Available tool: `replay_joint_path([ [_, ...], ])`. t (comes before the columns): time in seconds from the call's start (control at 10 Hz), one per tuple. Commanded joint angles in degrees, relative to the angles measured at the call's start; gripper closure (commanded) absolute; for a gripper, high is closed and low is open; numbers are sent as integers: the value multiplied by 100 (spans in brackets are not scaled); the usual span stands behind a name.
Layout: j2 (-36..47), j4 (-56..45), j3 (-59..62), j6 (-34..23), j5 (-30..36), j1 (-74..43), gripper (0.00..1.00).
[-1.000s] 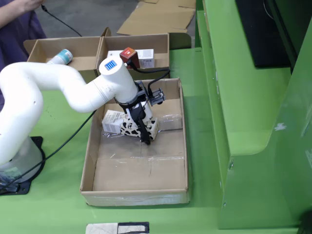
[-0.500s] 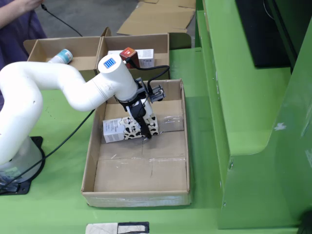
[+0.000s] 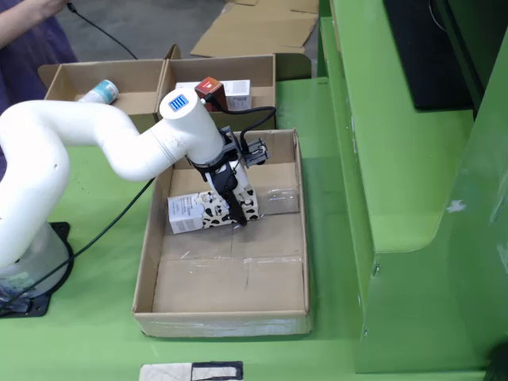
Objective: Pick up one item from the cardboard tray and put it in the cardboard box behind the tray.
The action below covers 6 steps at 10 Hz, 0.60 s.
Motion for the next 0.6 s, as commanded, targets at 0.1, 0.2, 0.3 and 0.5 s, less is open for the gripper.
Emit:
replay_joint_path([
  [0.1, 143, 36, 86, -27, -81, -57, 100],
  [0.2, 143, 36, 86, -27, -81, -57, 100],
  [0.3, 143, 36, 86, -27, -81, -57, 100],
  [0.5, 1195, -87, -620, 142, -179, -22, 100],
])
